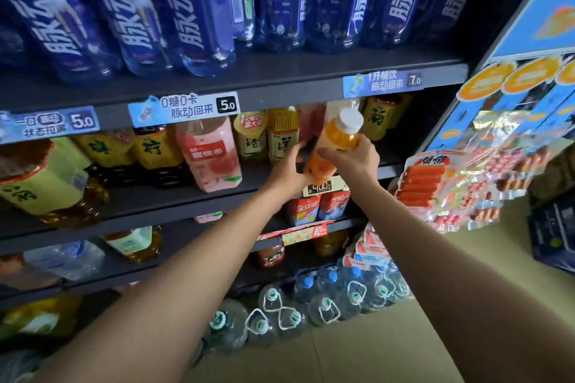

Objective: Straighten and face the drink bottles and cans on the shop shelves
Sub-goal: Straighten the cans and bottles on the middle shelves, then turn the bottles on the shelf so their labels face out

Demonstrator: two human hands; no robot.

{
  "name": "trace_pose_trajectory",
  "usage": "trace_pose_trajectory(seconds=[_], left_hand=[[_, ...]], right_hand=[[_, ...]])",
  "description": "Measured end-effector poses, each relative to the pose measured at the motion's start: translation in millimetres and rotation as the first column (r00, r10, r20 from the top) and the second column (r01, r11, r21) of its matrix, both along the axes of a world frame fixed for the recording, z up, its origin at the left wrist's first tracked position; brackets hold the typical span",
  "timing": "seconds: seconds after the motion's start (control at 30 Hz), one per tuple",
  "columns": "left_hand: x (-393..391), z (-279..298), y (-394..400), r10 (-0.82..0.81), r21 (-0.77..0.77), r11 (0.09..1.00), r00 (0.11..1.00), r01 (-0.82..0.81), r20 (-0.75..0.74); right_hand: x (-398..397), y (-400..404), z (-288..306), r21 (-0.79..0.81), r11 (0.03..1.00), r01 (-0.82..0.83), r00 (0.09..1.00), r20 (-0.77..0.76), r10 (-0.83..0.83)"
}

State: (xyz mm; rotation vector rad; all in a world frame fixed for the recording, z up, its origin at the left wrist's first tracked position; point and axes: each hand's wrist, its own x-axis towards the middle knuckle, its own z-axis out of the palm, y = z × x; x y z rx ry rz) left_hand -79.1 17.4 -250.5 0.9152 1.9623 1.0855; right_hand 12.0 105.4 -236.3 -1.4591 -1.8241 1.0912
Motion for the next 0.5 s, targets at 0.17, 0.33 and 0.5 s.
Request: trace_pose_trajectory(seconds=[0.17,0.33,0.5], left_hand=[[4,-3,21,0.067,0.050,0.996,0.991,-0.073,0.111],[0,-9,24,0.130,0.068,0.987,0.973,-0.146,0.193],[-5,-11,22,0.129,0.084,0.985,0.971,-0.148,0.202]], right_hand=[[-18,16,7,0.010,0.997,-0.081,0.997,0.002,0.081],[-30,15,-6,0.090,0.989,-0.114,0.993,0.022,0.112],[-35,18,-20,0.144,0.965,-0.221,0.975,0.014,0.221]])
